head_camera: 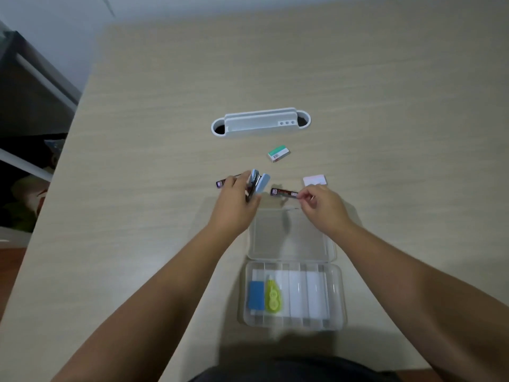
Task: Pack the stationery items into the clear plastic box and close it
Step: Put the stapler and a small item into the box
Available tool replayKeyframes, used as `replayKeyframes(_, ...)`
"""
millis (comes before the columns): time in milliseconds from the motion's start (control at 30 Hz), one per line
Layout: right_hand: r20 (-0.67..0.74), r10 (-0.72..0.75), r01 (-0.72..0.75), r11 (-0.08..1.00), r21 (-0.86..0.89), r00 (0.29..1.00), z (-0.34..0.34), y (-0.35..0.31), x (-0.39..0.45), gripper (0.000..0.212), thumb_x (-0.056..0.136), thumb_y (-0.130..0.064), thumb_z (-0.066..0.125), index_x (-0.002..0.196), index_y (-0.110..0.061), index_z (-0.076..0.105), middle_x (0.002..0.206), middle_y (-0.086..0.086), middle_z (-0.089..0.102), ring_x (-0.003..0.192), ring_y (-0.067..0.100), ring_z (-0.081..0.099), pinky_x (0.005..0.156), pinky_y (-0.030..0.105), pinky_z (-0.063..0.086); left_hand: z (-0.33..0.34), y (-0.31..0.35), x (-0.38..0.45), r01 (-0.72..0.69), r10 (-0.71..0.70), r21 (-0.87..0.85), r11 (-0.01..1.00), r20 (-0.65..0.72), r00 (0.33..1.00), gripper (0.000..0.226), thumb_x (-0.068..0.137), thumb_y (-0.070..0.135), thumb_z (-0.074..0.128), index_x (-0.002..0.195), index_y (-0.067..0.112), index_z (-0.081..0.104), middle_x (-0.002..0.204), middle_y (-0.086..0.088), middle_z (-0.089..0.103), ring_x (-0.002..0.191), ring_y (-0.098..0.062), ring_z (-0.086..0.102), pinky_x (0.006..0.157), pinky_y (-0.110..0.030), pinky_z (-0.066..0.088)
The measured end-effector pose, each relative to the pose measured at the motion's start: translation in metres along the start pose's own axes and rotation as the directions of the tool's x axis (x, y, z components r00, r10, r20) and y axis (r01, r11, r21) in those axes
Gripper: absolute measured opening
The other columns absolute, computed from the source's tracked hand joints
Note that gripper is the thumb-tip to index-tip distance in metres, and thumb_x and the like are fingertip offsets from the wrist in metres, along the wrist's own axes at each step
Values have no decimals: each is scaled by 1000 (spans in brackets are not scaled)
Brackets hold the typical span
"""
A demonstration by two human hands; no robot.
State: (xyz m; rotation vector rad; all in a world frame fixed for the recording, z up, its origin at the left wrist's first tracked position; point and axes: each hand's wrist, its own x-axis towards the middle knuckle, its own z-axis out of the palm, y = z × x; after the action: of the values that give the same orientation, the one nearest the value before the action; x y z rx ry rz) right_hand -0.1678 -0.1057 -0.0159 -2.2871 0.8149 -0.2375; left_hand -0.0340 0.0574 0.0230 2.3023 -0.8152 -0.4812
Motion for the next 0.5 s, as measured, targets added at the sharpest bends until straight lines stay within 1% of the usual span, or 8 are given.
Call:
replayKeyframes(67, 2, 26, -26, 1000, 12, 1000, -1, 3, -12, 14, 81, -6, 62, 88, -13, 72, 86, 5, 64, 70, 21, 56, 69, 27, 44, 2, 8, -40, 82, -79, -31, 996, 78, 994, 67, 86, 28, 65, 146, 25, 36, 111, -1, 53, 91, -19, 63, 86, -32, 51)
replayKeyframes(100, 7, 35, -35, 999, 16, 999, -2, 4, -13, 15, 81, -5, 61, 88, -13, 72, 88, 4, 64, 69, 19, 54, 69, 24, 43, 3, 10, -55, 123, -116, -54, 991, 123, 986, 73, 83, 30, 67, 147, 28, 34, 108, 0, 56, 89, -18, 63, 84, -33, 53)
replayKeyframes(133, 22, 46, -46, 999, 12, 999, -3, 5, -15, 16, 80, -5, 60, 88, -14, 72, 90, 5, 65, 69, 17, 53, 69, 23, 42, 5, 14, -71, 159, -143, -85, 984, 172, 975, 76, 80, 31, 68, 147, 32, 33, 103, 1, 57, 87, -18, 64, 83, -36, 55)
replayKeyframes(200, 64, 70, -69, 998, -15, 996, -3, 8, -29, 17, 80, -6, 60, 88, -14, 72, 92, 8, 66, 71, 17, 53, 71, 23, 42, 12, 21, -106, 188, -155, -109, 976, 262, 953, 74, 76, 31, 67, 143, 38, 37, 96, 1, 55, 83, -18, 63, 80, -38, 57)
replayKeyframes(233, 85, 79, -77, 997, -32, 993, -4, 9, -34, 17, 80, -6, 60, 89, -14, 72, 93, 9, 66, 75, 17, 53, 73, 24, 43, 18, 22, -117, 187, -153, -89, 978, 295, 943, 70, 76, 31, 67, 140, 38, 40, 96, 1, 54, 83, -17, 62, 79, -35, 56)
replayKeyframes(333, 137, 95, -77, 989, -127, 986, -3, 15, -61, 17, 83, -14, 58, 94, -17, 71, 97, 7, 65, 92, 22, 56, 82, 30, 46, 40, 26, -146, 140, -134, 8, 990, 339, 931, 60, 77, 32, 66, 132, 29, 43, 105, 0, 53, 88, -16, 54, 73, -26, 42)
replayKeyframes(433, 220, 83, -29, 971, -238, 972, 0, 19, -85, 22, 88, -25, 54, 103, -19, 68, 110, 5, 62, 106, 26, 54, 93, 38, 46, 55, 27, -153, 85, -112, 93, 992, 339, 934, 58, 77, 33, 67, 128, 23, 40, 113, -3, 53, 95, -21, 56, 74, -29, 45)
replayKeyframes(500, 242, 74, -13, 970, -245, 967, 5, 21, -97, 26, 90, -30, 51, 108, -21, 67, 120, 3, 57, 111, 25, 52, 98, 40, 43, 61, 25, -152, 43, -99, 167, 985, 347, 933, 57, 77, 33, 66, 127, 19, 41, 116, -5, 55, 100, -25, 57, 77, -33, 48)
